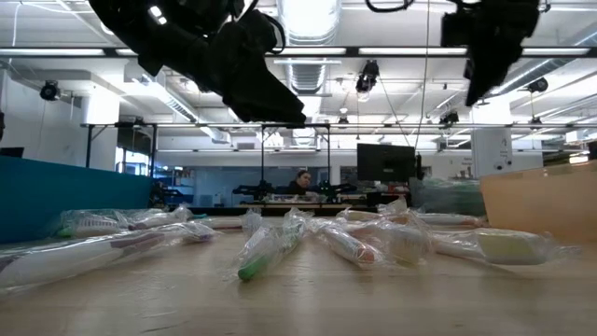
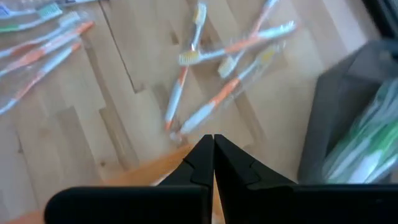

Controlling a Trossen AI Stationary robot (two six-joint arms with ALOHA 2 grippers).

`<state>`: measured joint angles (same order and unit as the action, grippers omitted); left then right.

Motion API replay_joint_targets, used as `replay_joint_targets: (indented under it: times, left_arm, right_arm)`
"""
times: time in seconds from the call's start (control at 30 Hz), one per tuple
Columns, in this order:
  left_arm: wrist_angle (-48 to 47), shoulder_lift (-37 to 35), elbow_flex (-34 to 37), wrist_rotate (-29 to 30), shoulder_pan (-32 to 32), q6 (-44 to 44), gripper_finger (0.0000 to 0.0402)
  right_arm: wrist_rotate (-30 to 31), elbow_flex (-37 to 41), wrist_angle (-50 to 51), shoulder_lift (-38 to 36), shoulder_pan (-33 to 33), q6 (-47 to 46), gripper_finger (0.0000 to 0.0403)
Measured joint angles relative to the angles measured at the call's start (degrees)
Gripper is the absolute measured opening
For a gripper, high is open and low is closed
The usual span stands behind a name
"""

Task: Pick & Place Toothbrushes
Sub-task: Put the purple toothbrush into the orange bin

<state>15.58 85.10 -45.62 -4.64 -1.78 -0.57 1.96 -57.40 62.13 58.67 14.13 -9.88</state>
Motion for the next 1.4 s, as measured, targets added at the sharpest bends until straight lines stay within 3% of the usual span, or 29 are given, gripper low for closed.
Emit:
replay_joint_targets:
  times: [0.2, 0.4, 0.6, 0.77, 1.13, 1.4]
  left_arm:
    - [-4.54, 0.00, -0.24, 3.17, 0.11, 0.66, 0.0236]
    - [-24.05, 0.16, -4.90, 15.31, 0.56, 4.84, 0.0236]
    - [-35.58, 0.17, -8.32, 16.37, 1.39, 13.59, 0.0236]
    - [-38.10, 0.17, -8.44, 16.61, 2.28, 20.95, 0.0236]
    - [-40.24, 0.83, -8.42, 16.61, 5.72, 27.61, 0.0236]
    - [-40.14, 6.70, -8.36, 16.35, 6.51, 30.14, 0.0236]
  right_arm:
    - [0.22, 6.76, -0.74, -4.69, 0.06, -2.14, 0.0008]
    - [0.22, 10.91, -4.75, -5.22, 0.09, -1.95, 0.0008]
    - [0.22, 11.69, -6.33, -3.29, 0.11, -0.53, 0.0008]
    - [0.20, 11.63, -7.46, -2.09, 0.11, -0.04, 0.0008]
    - [0.20, 9.99, -8.80, -1.09, 0.11, 0.67, 0.0008]
    - [0.15, 9.83, -9.20, -0.87, 0.11, 0.67, 0.0008]
